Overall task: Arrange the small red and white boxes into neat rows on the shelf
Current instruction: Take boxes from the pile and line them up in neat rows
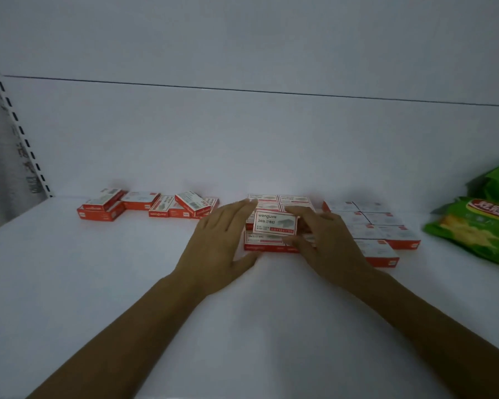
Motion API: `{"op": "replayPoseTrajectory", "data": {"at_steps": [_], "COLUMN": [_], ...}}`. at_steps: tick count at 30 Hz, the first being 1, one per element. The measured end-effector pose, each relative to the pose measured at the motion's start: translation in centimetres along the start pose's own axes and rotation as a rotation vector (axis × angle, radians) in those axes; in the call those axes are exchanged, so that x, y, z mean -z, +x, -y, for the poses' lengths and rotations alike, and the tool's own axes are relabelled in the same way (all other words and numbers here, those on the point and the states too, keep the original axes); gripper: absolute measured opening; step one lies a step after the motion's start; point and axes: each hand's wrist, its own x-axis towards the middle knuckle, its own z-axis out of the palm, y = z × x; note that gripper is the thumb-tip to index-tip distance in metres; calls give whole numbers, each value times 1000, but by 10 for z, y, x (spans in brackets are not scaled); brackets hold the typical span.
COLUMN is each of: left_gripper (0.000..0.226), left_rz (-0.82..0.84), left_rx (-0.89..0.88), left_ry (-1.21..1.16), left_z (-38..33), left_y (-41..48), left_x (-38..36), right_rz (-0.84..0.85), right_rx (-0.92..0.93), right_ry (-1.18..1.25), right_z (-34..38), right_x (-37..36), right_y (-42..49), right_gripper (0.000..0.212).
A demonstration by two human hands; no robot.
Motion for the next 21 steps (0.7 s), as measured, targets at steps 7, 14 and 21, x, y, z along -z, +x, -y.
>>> {"op": "replayPoseTrajectory", "data": {"at_steps": [7,14,21], "left_gripper": [79,85,75], "left_rz": [49,78,93], "left_rx": [103,180,149], "left_ry": [-159,-163,-168], "left_z": [0,9,6], "left_y": [3,5,6], "left_x": [2,-5,-5], "right_rz": [12,-21,-40], "right_rx": [80,93,164], "right_ry": [59,-16,7], "right_z": [-9,-9,-9], "right_x": [-14,-19,-23], "right_y": [8,6,3], "right_gripper": [53,50,34]}}
